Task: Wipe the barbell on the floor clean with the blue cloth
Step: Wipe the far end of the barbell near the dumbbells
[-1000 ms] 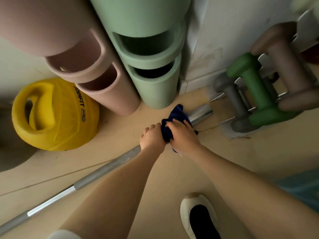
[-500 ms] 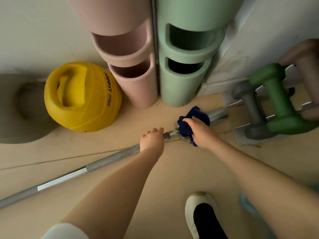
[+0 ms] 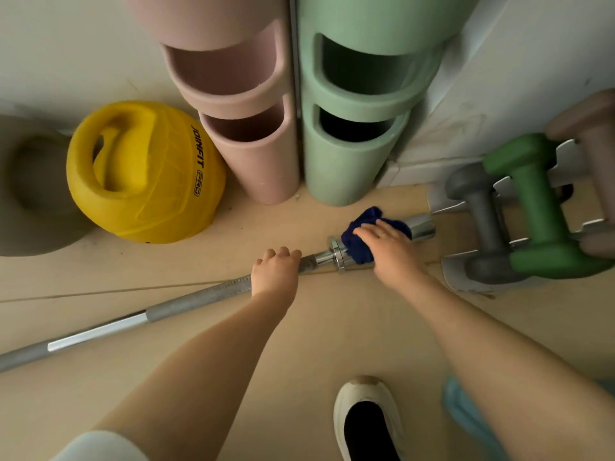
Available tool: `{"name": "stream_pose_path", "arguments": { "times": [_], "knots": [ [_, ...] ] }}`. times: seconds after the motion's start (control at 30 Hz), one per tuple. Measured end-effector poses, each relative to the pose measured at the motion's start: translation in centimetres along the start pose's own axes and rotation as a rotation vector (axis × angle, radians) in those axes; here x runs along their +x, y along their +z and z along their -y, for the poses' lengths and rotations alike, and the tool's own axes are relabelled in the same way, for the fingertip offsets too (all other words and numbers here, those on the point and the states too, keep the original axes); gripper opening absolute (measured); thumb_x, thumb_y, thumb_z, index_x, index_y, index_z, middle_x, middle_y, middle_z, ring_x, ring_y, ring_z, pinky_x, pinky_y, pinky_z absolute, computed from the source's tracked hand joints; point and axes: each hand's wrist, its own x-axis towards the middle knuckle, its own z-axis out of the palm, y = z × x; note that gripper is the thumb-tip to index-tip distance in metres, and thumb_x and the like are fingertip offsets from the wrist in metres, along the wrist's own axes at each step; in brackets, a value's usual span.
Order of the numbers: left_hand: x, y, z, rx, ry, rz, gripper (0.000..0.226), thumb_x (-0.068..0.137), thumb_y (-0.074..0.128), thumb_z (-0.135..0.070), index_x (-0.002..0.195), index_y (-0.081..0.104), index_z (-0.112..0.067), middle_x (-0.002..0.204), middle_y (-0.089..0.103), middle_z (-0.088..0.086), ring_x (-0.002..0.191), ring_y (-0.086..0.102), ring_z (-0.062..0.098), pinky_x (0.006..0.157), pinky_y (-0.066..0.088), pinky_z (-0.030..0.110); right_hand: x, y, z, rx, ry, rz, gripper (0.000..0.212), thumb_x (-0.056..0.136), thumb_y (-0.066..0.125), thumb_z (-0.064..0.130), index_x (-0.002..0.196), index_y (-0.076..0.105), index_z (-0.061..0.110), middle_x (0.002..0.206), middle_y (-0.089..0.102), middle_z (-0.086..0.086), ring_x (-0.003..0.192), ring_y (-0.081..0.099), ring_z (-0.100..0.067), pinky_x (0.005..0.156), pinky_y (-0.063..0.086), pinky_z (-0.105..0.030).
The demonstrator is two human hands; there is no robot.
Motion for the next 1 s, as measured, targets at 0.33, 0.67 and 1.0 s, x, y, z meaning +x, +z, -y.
{"name": "stream_pose_path", "arguments": {
  "times": [0.33,0.67,1.0],
  "knots": [
    [0.1,0.1,0.3,-0.021,-0.003,-0.013,0.047,0.085,0.041,0.005,0.124,0.052,-0.019,0.118,0.053,0.005,0.108,0.046,0.027,0.084,0.039,0.031,0.3,0.6,-4.7,0.374,0.464,-0.247,0.059,0.078,0.052,-0.012,0.134,0.042,0.005,0.149,0.033,-0.012,0.137,0.027,-0.033,0.113,0.024,-0.041],
    [0.0,-0.1,0.6,-0.073,-0.019,0.04,0.041,0.088,0.045,-0.002,0.125,0.051,-0.021,0.118,0.053,0.006,0.109,0.046,0.027,0.09,0.041,0.034,-1.7,3.1,9.8,0.705,0.477,-0.072,0.064,0.087,0.041,-0.011,0.145,0.026,0.012,0.158,0.01,-0.007,0.144,0.01,-0.027,0.116,0.015,-0.039],
    [-2.6,-4.7,8.3,-0.653,-0.281,0.044,0.031,0.093,0.043,-0.006,0.122,0.05,0.002,0.119,0.059,0.021,0.11,0.055,0.036,0.085,0.042,0.033,1.5,-3.4,19.7,1.399,0.407,-0.015,0.019,0.086,0.05,0.001,0.099,0.048,0.014,0.101,0.06,-0.012,0.097,0.058,-0.027,0.09,0.045,-0.04]
  ]
}}
